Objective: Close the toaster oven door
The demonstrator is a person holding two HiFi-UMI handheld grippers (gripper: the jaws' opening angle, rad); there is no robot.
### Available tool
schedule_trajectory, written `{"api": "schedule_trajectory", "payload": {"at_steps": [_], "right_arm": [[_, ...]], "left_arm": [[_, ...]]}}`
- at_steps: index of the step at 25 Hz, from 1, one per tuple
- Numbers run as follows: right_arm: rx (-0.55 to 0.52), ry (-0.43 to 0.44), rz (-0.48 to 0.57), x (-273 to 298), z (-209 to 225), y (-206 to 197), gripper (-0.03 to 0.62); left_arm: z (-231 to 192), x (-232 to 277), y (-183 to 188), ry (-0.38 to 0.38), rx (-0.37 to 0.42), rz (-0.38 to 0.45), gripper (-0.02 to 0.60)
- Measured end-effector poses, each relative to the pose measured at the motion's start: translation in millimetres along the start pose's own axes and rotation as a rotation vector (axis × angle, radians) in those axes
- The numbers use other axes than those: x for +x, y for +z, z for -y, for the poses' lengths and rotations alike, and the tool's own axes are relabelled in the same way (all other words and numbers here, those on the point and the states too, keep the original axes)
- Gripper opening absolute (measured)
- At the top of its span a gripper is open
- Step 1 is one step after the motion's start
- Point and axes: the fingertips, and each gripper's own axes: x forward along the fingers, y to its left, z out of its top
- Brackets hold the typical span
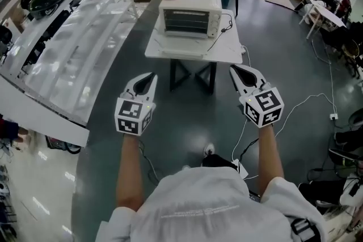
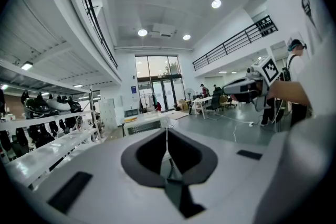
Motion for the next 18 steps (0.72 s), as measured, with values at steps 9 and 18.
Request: {"api": "schedule_trajectory", "payload": {"at_steps": [9,18], "right_arm": [[0.008,0.023,0.019,25,8,-3,0.018],[0.049,0.082,-0.003,92,51,-34,0.141]], "left_arm": [[-7,22,-10,-0.031,-0.023,-0.019,0.143],[-31,93,-24,-0.024,-0.019,-0.071,0.144]]}}
